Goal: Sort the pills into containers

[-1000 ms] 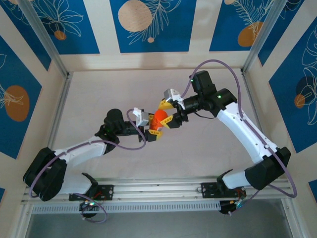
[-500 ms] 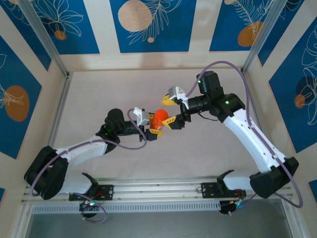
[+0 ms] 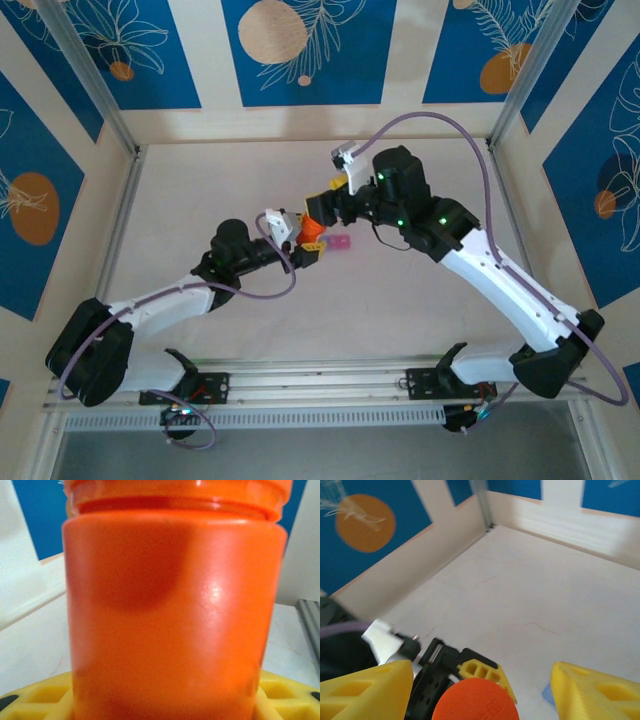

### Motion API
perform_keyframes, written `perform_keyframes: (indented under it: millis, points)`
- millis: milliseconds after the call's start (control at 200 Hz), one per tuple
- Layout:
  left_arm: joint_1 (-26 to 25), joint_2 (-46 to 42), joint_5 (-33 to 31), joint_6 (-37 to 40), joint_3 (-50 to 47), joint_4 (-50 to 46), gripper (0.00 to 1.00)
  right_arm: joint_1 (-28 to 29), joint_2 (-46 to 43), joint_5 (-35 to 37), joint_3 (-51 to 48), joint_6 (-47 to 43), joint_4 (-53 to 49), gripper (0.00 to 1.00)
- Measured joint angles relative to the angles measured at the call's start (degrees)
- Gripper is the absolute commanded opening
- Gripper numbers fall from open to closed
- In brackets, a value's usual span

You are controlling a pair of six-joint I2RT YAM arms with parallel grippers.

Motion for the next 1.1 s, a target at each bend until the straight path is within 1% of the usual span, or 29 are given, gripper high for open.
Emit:
perform_keyframes:
  millis: [135,300,770,1015,1100]
  points:
    - [0.0,-0.1,-2.5,0.6,0.0,-1.0,0.00,1.3,2.6,4.8,0.4,4.5,-1.0,0.71]
    - [0.0,-0.7,-4.8,1.1,0.0,-1.9,0.00,1.7,4.3,6.6,0.5,6.8,-2.0,0.71]
    - [0.0,-0.9,-9.6,2.4,-0.1,-2.7,0.00,2.1,4.7,6.1,0.8,10.0,-2.6,0.71]
    - [0.0,-0.9,-10.4,2.4,-0.1,-2.7,0.00,2.5,6.3,4.5,1.5,10.9,-2.8,0.71]
    - [0.0,-0.9,-10.8,2.4,-0.2,-3.0,0.00,2.6,7.1,4.3,1.6,11.1,-2.8,0.68]
